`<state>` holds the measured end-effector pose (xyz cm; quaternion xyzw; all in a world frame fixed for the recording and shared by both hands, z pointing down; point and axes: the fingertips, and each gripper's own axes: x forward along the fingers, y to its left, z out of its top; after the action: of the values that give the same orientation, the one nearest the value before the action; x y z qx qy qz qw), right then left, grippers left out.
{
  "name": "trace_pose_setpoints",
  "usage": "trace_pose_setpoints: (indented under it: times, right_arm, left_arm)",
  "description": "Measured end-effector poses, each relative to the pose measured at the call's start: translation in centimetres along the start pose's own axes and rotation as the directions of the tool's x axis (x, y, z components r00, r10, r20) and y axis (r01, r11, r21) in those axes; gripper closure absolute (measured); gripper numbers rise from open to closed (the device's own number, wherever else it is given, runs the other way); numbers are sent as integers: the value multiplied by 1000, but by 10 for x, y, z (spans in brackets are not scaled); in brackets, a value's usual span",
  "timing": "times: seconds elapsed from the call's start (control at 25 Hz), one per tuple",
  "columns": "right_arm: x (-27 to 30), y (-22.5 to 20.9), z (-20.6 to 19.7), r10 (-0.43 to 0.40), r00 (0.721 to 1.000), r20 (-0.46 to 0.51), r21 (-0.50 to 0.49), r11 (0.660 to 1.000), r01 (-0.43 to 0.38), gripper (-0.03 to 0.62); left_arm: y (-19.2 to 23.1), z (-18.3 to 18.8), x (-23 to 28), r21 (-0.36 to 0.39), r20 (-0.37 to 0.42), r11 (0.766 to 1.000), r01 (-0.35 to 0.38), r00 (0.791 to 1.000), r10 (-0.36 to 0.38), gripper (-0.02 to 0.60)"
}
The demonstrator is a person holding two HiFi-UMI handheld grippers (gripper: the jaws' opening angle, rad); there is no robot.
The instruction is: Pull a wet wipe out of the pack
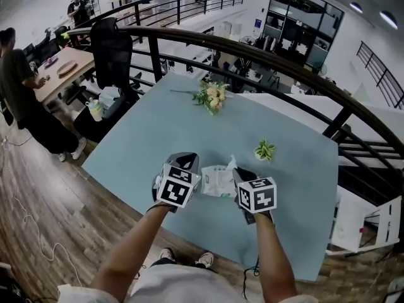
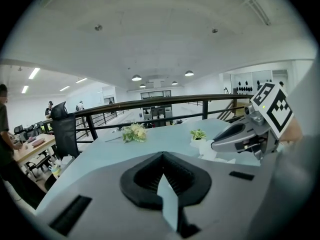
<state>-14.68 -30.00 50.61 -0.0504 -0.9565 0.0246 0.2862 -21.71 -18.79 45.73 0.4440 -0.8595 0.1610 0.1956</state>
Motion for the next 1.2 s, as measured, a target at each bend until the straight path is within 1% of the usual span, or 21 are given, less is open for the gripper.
trace_pose_setpoints:
  times: [0.08,0.28,0.52,0.76,1.2]
  right_arm:
    - [-1,1,1,-16,1000,1,7,1000,16,579]
    - [-6,1,8,-64,998,25,19,998,64,579]
    - [-14,0,12,-120,992,43,42,992,119,579]
    - [-24,-1,16,-166,984,66,65,985,162,579]
    - [-38,-1,25,-231,967,107,86,971,222,579]
  left_arm:
    - [2,1,0,18,7,1000,12,1000,-12,588]
    - [5,-1,0,-2,5,999,46,999,-46,588]
    - [6,0,1,21,16,996,85,996,-86,588]
    - [2,4,3,26,27,992,125,992,-126,588]
    - [3,5,4,39,38,986,161,986,-162,588]
